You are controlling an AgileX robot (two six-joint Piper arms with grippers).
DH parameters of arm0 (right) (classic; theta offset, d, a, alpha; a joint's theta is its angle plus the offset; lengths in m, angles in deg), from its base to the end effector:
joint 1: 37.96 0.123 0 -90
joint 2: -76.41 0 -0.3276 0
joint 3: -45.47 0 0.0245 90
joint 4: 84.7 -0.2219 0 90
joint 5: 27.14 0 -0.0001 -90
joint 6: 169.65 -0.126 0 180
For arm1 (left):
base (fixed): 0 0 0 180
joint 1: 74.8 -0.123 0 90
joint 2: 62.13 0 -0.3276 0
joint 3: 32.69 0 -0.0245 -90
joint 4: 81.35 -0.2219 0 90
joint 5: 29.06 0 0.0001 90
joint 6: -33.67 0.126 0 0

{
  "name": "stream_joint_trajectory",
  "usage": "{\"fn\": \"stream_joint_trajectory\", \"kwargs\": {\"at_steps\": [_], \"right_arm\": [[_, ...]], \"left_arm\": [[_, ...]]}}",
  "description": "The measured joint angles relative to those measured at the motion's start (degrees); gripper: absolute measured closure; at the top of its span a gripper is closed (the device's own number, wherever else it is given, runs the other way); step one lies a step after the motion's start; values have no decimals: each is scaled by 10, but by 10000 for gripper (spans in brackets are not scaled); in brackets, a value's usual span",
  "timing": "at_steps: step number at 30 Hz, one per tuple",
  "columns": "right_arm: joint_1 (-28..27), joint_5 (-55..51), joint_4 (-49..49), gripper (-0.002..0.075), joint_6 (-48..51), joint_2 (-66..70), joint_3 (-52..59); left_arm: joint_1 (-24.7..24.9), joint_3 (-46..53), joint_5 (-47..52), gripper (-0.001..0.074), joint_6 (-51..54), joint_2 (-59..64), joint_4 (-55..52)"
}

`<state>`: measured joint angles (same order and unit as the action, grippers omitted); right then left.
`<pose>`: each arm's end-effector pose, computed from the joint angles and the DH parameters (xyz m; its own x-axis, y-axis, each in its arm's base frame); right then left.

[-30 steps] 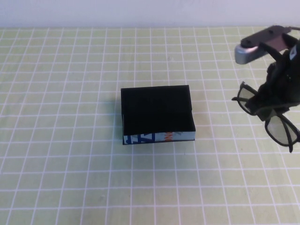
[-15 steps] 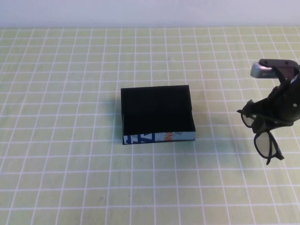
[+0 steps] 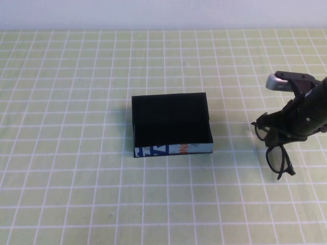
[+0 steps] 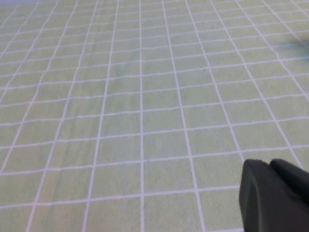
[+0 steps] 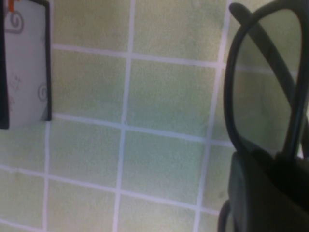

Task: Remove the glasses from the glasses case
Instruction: Place the glasses on the table

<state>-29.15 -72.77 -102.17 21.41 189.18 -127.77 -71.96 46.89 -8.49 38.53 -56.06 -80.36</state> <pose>0.3577 0.0828 0.2188 -0.9537 -0.1245 -0.2739 -0.1863 0.9592 0.2126 0.0145 -0.0015 0.1636 -0.2745 0.0823 -0.9581 0.0744 0.9952 0.0642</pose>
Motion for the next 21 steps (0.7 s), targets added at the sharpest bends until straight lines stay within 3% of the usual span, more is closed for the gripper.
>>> {"fn": "stream_joint_trajectory", "kwargs": {"at_steps": [9, 15, 21], "right_arm": [[0, 7, -4, 574, 0, 16, 0], [0, 9, 12, 459, 0, 16, 0], [0, 9, 27, 433, -2, 1, 0]], "left_arm": [[0, 0, 0, 739, 0, 0, 0], [0, 0, 0, 739, 0, 0, 0], [0, 0, 0, 739, 0, 0, 0]]}}
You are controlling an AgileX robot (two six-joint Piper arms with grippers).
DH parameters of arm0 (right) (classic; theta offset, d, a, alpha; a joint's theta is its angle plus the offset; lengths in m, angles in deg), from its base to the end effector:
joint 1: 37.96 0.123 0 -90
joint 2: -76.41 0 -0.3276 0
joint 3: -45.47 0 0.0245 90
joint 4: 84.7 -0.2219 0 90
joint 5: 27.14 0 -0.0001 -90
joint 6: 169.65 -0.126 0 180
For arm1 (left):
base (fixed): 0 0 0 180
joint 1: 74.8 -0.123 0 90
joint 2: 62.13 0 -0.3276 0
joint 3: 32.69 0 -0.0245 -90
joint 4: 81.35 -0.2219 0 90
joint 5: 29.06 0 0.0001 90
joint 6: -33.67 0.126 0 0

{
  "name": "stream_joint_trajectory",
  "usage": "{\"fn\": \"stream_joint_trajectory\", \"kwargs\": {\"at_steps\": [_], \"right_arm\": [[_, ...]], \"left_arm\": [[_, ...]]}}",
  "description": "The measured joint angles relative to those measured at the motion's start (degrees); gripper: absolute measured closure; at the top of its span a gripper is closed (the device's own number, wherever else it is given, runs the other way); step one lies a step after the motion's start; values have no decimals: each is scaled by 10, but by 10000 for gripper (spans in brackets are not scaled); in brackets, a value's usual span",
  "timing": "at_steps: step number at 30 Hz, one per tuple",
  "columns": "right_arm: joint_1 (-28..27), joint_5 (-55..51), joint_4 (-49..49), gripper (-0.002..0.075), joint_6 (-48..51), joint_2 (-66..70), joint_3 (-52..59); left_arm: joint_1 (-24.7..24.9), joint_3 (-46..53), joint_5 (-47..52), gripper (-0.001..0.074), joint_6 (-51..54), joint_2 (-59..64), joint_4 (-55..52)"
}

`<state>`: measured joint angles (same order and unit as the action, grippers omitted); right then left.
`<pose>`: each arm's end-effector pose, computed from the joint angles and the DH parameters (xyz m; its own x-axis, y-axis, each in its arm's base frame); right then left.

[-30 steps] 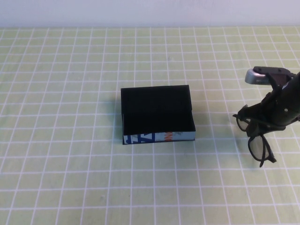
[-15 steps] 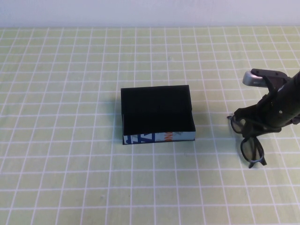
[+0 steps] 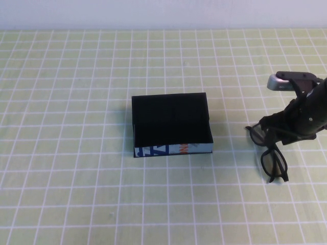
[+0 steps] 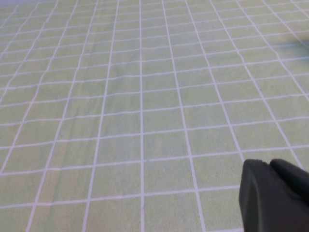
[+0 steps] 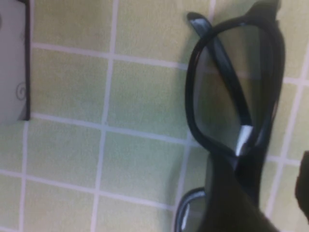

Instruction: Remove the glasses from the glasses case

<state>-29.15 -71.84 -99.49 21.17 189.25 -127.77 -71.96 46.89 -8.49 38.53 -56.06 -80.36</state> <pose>0.3598 0.0787 0.2178 -0.9460 -0.1499 -0.2873 -0.2047 0.9638 0.1711 0.0145 -0.0015 0.1636 -0.2745 0.0823 -0.9581 0.0744 0.9952 0.0642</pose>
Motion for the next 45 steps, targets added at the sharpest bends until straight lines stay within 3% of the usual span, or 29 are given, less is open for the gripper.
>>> {"fn": "stream_joint_trajectory", "kwargs": {"at_steps": [6, 12, 15, 25, 34, 38, 45], "right_arm": [[0, -28, 62, 468, -66, -69, 9], [0, -45, 82, 666, -99, -226, 86], [0, -82, 72, 722, -100, -301, 109], [0, -173, 30, 742, -100, -498, 137], [0, -173, 30, 742, -81, -545, 144], [-1, -84, 39, 742, -26, -561, 194], [-36, 306, 30, 742, 41, -738, 437]], "left_arm": [[0, 0, 0, 739, 0, 0, 0], [0, 0, 0, 739, 0, 0, 0], [0, 0, 0, 739, 0, 0, 0], [0, 0, 0, 739, 0, 0, 0], [0, 0, 0, 739, 0, 0, 0], [0, 0, 0, 739, 0, 0, 0], [0, 0, 0, 739, 0, 0, 0]]}}
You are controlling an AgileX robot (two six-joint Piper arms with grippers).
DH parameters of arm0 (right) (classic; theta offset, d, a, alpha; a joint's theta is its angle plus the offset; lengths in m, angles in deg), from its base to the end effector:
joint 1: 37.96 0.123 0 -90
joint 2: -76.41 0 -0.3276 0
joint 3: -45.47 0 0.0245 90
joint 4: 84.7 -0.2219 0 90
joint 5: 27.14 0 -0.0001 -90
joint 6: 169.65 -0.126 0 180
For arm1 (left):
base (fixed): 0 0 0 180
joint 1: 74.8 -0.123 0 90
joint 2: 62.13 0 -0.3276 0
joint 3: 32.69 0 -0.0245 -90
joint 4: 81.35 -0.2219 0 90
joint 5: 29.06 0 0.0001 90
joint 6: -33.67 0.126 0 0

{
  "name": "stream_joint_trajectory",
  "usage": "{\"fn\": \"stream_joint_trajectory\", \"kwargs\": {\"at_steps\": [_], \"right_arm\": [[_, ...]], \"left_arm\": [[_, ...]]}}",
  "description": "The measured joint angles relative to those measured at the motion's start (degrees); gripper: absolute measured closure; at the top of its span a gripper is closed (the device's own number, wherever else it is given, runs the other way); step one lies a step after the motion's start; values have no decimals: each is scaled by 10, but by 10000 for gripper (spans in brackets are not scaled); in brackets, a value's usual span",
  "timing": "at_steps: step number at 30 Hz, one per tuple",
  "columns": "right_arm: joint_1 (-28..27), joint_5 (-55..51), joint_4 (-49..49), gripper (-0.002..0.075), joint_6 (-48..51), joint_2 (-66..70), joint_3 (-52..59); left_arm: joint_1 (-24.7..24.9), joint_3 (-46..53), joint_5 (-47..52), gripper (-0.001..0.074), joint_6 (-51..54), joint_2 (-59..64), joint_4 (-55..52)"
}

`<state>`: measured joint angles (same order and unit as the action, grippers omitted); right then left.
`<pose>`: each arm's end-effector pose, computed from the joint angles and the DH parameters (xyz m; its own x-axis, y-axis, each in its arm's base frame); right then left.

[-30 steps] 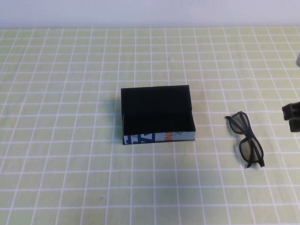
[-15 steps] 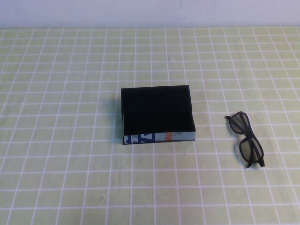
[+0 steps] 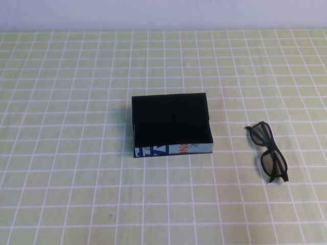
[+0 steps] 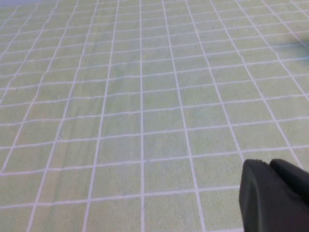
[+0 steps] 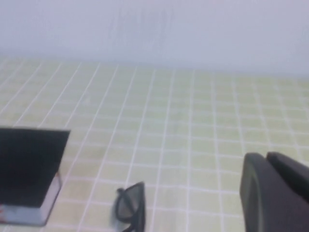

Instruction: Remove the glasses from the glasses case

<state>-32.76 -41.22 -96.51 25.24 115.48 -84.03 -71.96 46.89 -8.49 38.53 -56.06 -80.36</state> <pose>0.0888 0.0144 0.3265 -0.2215 -0.0801 -0.9719 -0.1523 0.9872 -0.0466 0.0145 -0.0015 0.1636 -0.2745 0.0823 -0.9581 0.0744 0.9952 0.0642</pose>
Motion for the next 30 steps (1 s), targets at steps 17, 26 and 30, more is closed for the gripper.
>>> {"fn": "stream_joint_trajectory", "kwargs": {"at_steps": [17, 26, 30], "right_arm": [[-56, 86, -84, 742, 5, -327, 293], [-56, 95, -78, 743, 6, -327, 293], [-56, 81, -76, 743, 6, -327, 293]], "left_arm": [[0, 0, 0, 739, 0, -1, 0], [0, 0, 0, 739, 0, 0, 0], [0, 0, 0, 739, 0, 0, 0]]}}
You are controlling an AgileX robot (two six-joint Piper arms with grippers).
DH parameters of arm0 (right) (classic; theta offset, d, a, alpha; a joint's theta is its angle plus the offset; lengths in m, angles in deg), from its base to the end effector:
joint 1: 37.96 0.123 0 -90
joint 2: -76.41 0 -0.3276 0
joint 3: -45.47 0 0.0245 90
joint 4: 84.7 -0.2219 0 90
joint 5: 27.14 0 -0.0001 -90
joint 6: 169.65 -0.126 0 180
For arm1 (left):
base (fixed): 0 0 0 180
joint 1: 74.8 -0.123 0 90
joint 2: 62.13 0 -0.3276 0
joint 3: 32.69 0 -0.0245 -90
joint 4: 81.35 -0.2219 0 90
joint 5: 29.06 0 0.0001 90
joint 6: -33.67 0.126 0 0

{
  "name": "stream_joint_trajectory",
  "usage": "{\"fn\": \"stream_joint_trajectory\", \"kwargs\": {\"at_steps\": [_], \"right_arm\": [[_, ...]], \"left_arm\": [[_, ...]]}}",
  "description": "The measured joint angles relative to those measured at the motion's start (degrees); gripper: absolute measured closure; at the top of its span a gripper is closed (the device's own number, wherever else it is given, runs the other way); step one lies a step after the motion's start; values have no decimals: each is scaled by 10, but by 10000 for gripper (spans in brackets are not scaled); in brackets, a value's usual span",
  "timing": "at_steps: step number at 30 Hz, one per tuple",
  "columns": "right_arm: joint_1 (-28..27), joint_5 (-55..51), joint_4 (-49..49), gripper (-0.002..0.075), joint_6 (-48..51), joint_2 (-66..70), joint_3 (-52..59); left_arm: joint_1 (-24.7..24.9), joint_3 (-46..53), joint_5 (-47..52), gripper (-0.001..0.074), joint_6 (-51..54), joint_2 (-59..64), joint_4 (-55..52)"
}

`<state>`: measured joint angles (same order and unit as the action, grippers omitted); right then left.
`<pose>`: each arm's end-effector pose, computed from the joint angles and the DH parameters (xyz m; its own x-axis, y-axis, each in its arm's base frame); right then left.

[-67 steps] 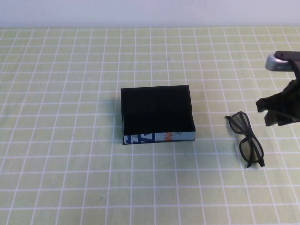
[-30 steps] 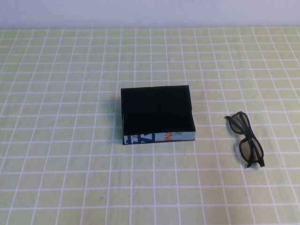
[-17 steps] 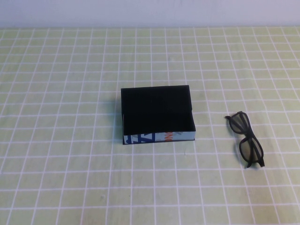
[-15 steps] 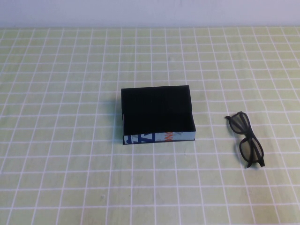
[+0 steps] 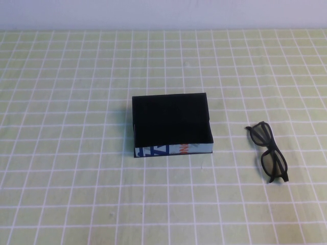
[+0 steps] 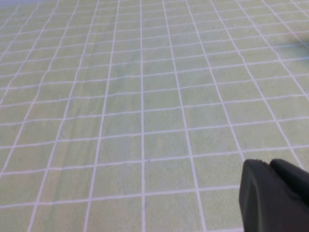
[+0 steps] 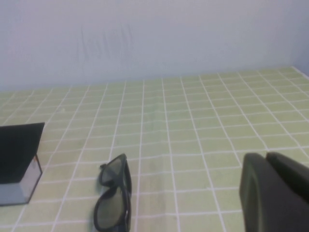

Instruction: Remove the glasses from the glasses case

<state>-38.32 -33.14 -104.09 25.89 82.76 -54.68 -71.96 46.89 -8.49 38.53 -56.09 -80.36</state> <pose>0.0201 0.0043 0.1942 -0.0343 0.0656 -0.9973 -0.0262 0.9974 0.0665 0.0145 -0.0015 0.1636 -0.2740 0.0823 -0.9582 0.0743 0.9952 0.0642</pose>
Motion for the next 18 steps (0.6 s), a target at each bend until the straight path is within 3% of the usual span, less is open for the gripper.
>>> {"fn": "stream_joint_trajectory", "kwargs": {"at_steps": [9, 18], "right_arm": [[0, -103, 90, 743, -79, 0, 0], [0, -119, 96, 743, -87, 0, 0]], "left_arm": [[0, 0, 0, 739, 0, 0, 0], [0, 0, 0, 739, 0, 0, 0]]}}
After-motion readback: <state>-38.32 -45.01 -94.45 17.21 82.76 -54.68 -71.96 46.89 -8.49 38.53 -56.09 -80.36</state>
